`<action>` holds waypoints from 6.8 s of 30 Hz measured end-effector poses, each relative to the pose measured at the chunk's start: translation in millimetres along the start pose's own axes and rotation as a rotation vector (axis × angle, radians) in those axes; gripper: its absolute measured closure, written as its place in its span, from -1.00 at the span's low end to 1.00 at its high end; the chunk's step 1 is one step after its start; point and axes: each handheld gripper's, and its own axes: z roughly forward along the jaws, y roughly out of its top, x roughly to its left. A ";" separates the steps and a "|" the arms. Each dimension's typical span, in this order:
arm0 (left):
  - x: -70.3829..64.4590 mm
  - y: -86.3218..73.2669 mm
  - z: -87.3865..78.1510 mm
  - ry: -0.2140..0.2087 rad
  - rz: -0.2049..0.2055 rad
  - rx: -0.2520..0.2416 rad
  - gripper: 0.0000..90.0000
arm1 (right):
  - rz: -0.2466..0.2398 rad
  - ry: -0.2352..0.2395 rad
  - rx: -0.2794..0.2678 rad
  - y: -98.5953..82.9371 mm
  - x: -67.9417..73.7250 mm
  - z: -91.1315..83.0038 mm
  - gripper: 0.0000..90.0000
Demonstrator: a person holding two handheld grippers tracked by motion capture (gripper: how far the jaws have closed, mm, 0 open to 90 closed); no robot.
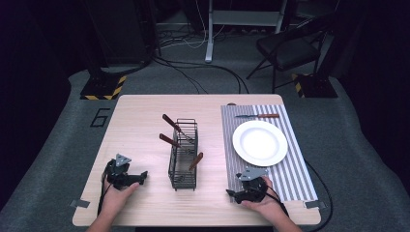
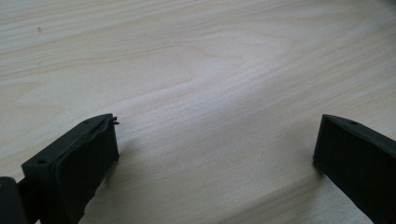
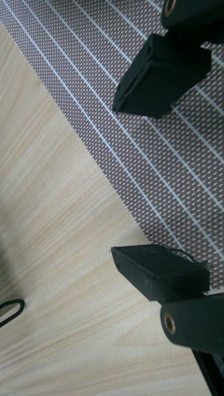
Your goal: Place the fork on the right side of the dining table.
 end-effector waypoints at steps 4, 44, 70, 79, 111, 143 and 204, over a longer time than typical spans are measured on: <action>-0.1 1.0 1.0 -0.012 0.009 0.000 -1.00 | -0.002 0.006 0.002 0.0 -0.5 -0.1 -0.45; -1.0 3.3 3.1 -0.018 0.018 0.001 -1.00 | 0.115 0.005 -0.085 40.6 10.2 -41.5 -0.10; -1.1 3.4 3.2 -0.018 0.017 0.001 -1.00 | 0.114 0.081 -0.138 104.3 16.7 -65.2 0.17; -1.1 3.4 3.2 -0.018 0.018 0.001 -1.00 | 0.107 0.099 -0.154 119.3 18.6 -70.3 0.20; -1.9 3.4 3.0 -0.025 0.024 0.004 -1.00 | 0.079 0.189 -0.165 163.0 32.9 -60.3 0.34; -3.0 3.3 3.4 -0.029 0.024 0.001 -1.00 | 0.071 0.208 -0.167 181.4 38.4 -47.7 0.65; -3.4 3.4 3.9 -0.031 0.028 -0.005 -1.00 | -0.014 0.165 -0.302 241.9 41.5 -126.7 0.65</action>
